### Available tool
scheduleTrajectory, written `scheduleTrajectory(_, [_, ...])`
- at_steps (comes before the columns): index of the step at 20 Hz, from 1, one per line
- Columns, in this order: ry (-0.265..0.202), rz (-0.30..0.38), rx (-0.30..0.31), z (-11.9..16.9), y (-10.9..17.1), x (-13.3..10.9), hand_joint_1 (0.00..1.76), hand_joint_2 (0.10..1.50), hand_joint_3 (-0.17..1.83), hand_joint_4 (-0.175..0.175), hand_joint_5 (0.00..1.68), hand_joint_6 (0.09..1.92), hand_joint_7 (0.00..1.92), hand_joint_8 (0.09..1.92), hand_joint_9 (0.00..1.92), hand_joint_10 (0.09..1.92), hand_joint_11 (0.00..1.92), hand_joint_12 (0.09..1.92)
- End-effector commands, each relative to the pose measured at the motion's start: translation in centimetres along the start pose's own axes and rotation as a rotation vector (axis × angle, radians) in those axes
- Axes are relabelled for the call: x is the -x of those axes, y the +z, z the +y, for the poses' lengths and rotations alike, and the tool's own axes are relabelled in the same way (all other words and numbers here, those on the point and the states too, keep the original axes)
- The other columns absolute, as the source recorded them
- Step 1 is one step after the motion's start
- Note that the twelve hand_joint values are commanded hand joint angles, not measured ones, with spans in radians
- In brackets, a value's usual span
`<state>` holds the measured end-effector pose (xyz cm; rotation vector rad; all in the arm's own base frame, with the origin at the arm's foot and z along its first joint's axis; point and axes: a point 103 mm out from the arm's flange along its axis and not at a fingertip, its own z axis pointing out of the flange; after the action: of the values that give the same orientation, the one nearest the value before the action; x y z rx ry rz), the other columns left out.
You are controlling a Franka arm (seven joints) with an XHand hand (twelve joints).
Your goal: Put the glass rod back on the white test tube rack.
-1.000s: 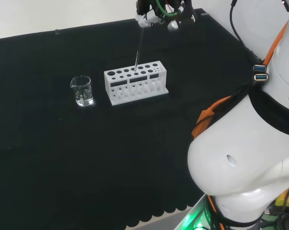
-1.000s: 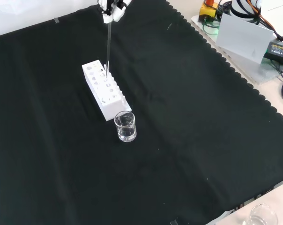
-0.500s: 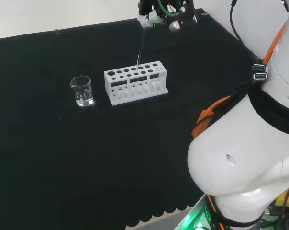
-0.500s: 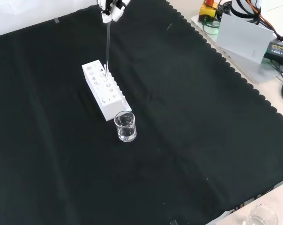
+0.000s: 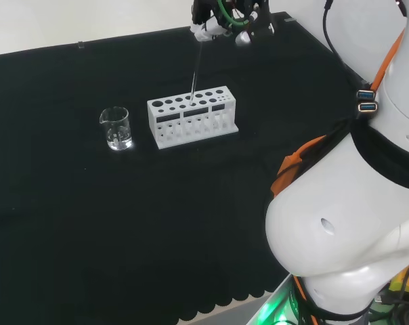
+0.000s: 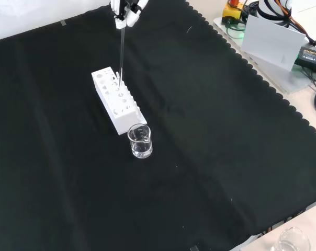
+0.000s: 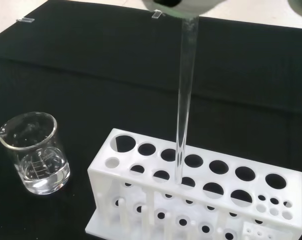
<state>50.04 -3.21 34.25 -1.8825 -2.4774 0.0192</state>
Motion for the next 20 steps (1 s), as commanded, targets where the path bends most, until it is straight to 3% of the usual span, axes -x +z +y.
scheduleTrajectory(1, [-0.002, -0.005, -0.007, 0.2, 0.1, -0.3, 1.32, 1.04, -0.17, -0.175, 1.38, 0.32, 1.42, 0.32, 1.82, 0.38, 1.71, 0.54])
scheduleTrajectory(20, [0.02, 0.0, -0.007, 0.4, 0.1, 1.0, 1.32, 1.04, -0.17, -0.175, 1.38, 0.31, 1.42, 0.32, 1.82, 0.37, 1.71, 0.54])
